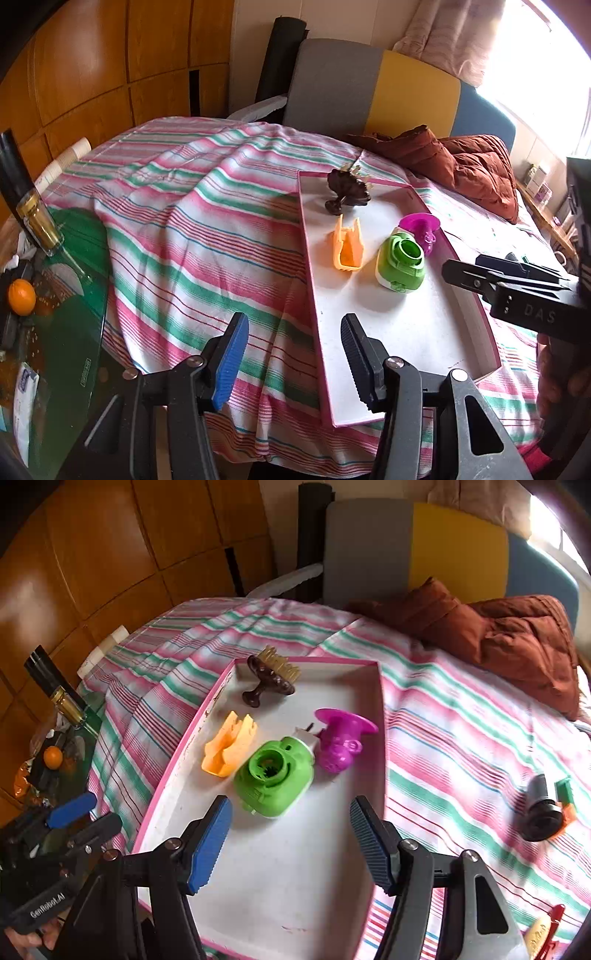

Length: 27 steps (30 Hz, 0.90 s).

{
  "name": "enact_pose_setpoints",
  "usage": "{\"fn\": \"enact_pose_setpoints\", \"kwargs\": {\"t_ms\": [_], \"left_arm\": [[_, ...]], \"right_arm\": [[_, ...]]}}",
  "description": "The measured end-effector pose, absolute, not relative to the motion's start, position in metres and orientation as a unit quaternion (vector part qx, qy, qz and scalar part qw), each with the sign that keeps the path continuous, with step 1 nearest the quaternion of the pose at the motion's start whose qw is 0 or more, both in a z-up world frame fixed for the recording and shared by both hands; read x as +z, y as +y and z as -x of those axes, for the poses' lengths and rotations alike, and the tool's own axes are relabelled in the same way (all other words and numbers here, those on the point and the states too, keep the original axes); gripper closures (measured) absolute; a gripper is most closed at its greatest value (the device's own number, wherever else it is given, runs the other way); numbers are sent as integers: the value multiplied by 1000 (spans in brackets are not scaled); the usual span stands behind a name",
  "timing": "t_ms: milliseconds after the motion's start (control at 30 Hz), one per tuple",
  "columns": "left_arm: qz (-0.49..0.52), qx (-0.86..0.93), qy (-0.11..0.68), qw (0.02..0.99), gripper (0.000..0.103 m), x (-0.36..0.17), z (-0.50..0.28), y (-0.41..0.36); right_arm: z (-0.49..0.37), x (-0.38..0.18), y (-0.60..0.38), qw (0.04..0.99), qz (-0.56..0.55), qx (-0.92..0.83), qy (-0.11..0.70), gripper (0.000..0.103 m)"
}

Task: Organize rigid objects
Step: 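Move the left tool to the yellow egg-shaped toy while the right tool moves to the red cylinder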

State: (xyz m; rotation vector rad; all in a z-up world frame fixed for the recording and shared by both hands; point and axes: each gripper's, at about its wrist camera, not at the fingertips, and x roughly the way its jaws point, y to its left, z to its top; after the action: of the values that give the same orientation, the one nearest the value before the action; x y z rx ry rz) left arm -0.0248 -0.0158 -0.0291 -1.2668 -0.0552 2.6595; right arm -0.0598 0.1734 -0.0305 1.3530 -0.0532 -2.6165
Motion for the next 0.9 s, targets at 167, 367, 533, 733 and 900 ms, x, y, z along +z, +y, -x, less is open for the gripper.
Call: {"fn": "enact_pose_setpoints", "kwargs": {"t_ms": [167, 367, 533, 733, 900], "left_arm": [[423, 900, -8, 103, 50, -25, 20, -8], [421, 900, 3, 112, 50, -23, 15, 2], [420, 899, 11, 121, 50, -22, 12, 9], [416, 899, 22, 132, 50, -19, 10, 19], [416, 896, 31, 150, 50, -18, 10, 32]], "right_arm": [[43, -24, 183, 81, -443, -893, -9, 36], [29, -22, 196, 66, -439, -896, -6, 36], [17, -23, 219, 46, -442, -896, -14, 36], [-1, -18, 268, 3, -439, -897, -47, 36], [-21, -12, 327, -53, -435, -894, -95, 36]]}}
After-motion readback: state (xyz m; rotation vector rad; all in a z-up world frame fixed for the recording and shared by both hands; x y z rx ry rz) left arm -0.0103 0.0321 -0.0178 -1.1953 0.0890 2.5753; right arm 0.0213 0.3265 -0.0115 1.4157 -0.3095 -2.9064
